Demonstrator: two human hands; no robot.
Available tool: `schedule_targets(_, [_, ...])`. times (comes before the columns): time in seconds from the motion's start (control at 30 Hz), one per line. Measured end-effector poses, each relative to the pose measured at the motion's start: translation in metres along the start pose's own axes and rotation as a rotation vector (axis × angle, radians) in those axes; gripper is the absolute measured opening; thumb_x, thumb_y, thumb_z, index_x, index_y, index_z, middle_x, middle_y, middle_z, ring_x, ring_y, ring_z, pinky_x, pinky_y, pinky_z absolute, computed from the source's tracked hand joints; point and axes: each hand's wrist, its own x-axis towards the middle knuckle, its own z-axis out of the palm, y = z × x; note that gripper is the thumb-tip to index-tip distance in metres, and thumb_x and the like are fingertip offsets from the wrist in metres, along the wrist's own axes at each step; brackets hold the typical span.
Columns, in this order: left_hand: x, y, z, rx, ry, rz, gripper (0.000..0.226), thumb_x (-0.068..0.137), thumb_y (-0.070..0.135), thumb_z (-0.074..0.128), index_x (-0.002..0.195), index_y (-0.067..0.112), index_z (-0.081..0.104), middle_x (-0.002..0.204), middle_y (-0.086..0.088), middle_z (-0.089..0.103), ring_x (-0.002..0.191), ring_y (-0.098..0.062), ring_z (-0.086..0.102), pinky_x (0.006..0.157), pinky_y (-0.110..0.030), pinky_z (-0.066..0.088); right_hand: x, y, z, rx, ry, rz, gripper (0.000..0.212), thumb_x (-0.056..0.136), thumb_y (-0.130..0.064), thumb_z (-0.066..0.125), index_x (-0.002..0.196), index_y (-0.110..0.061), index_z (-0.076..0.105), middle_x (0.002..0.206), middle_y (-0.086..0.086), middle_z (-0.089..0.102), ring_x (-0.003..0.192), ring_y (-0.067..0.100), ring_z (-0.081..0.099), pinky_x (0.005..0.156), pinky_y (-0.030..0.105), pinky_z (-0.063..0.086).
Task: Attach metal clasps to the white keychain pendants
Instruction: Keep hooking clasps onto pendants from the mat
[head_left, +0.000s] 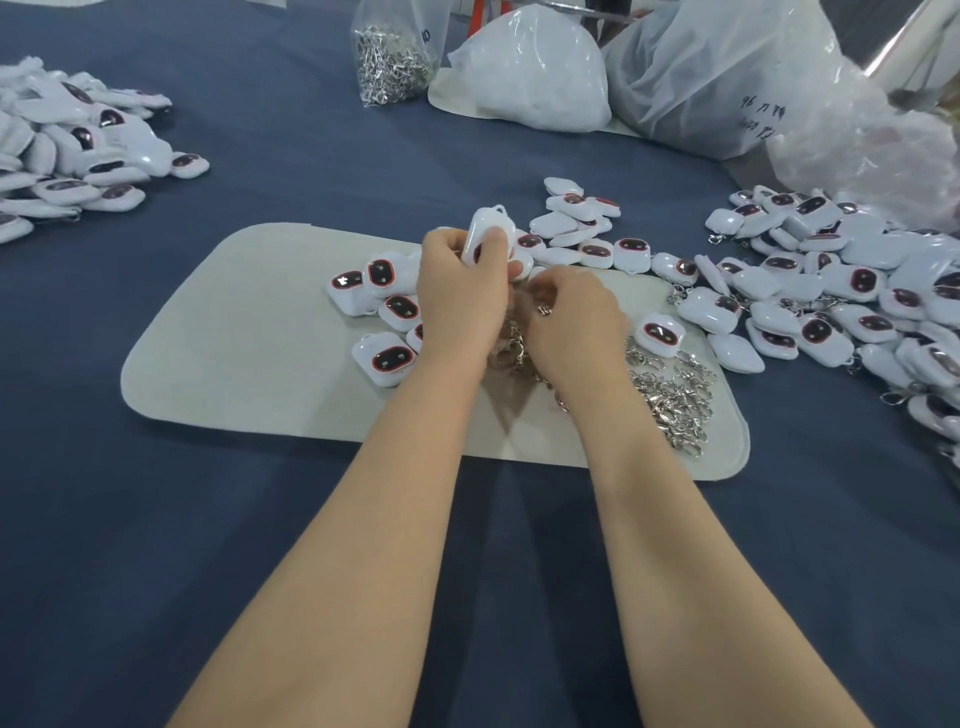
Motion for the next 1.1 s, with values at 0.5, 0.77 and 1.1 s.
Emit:
schedule_targets(0.5, [-0.001,0.0,-0.004,-0.073,-0.052,-0.008,0.014,0.093,0.007,0.047,0.104,0.013,0.053,0.099,-0.009,0.061,0.054,-0.009,0.067,0.053,-0.02,0.054,0.005,0.008,-0.007,0.477,0.011,0.133,0.013,0.09,-0.017,0.058,0.096,-0.016,0.069,0.092,0.002,0.071,0.092,0.015,0.065,0.085,0.028,0.048])
schedule_targets(0.77, [0.0,-0.002,-0.005,0.002,-0.023,0.082,0.021,0.093,0.008,0.046,0.11,0.02,0.049,0.109,-0.009,0.058,0.066,-0.016,0.071,0.055,-0.02,0.053,0.006,0.008,-0.008,0.732,0.051,0.143,0.01,0.091,-0.015,0.056,0.087,-0.023,0.062,0.08,-0.004,0.071,0.082,0.011,0.067,0.088,0.033,0.053])
schedule_targets(1.1, [0.002,-0.006,-0.002,0.365,-0.088,0.304,0.017,0.09,0.011,0.052,0.084,0.02,0.064,0.086,0.004,0.06,0.078,-0.016,0.056,0.077,-0.027,0.046,0.003,0.003,-0.01,0.446,0.221,-0.058,0.019,0.094,-0.01,0.05,0.104,-0.011,0.067,0.103,0.004,0.067,0.094,0.013,0.057,0.085,0.019,0.041])
